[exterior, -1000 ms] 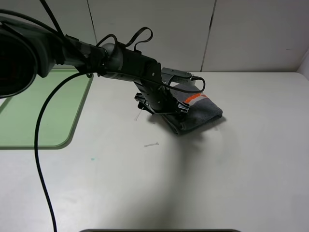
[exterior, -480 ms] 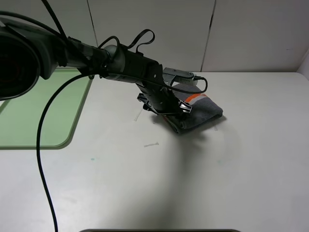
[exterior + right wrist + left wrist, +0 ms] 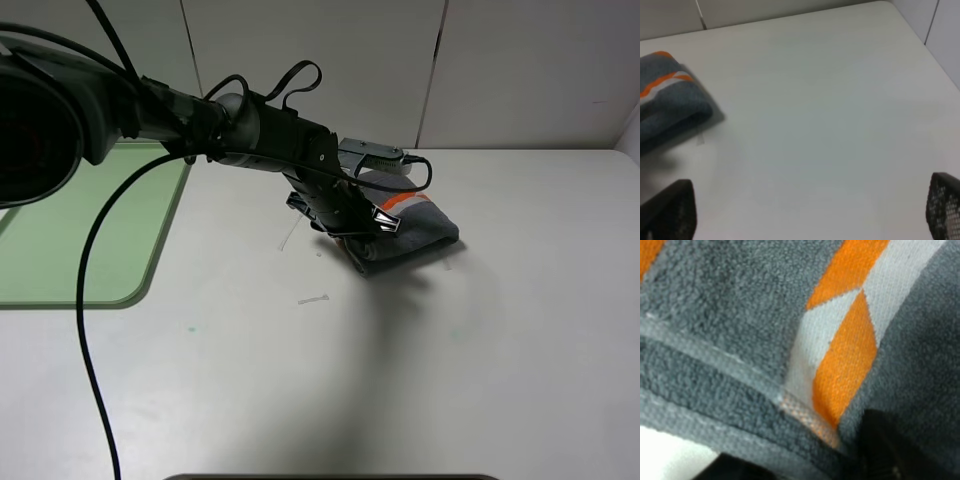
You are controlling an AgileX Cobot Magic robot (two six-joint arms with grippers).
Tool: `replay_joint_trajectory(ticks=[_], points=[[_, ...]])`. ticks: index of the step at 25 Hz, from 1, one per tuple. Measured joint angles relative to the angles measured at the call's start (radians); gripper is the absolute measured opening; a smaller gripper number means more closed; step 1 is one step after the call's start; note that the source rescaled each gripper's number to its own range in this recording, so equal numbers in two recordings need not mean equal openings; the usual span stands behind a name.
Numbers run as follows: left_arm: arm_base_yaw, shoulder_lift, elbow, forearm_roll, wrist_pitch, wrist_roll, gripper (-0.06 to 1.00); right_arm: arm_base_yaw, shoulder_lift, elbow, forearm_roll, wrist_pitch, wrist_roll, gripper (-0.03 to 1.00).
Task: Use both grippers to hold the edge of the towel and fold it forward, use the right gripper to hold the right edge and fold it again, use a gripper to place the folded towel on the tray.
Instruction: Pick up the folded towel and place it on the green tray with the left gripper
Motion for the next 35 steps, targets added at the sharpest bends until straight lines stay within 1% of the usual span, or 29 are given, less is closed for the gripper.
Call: replay_joint_trajectory(ticks=[5,9,14,16,23,35], points=[[0.0,0.0,-0.001,0.0,-0.003,-0.001,0.23,0.0,0.0,0.0,0.0,0.0,0.0,1.0],[0.0,0.0,-0.002,0.0,-0.003,-0.001,0.16,0.0,0.0,0.0,0.0,0.0,0.0,1.0],[0.0,0.0,-0.003,0.0,0.029,-0.001,0.15,0.0,0.0,0.0,0.0,0.0,0.0,1.0],[0.0,0.0,-0.008,0.0,0.057,-0.001,0.13,0.0,0.0,0.0,0.0,0.0,0.0,1.0],[0.0,-0.005,-0.015,0.0,0.163,0.018,0.13,0.0,0.0,0.0,0.0,0.0,0.0,1.0],[0.0,-0.023,-0.021,0.0,0.412,0.026,0.12,0.0,0.0,0.0,0.003,0.0,0.0,1.0]])
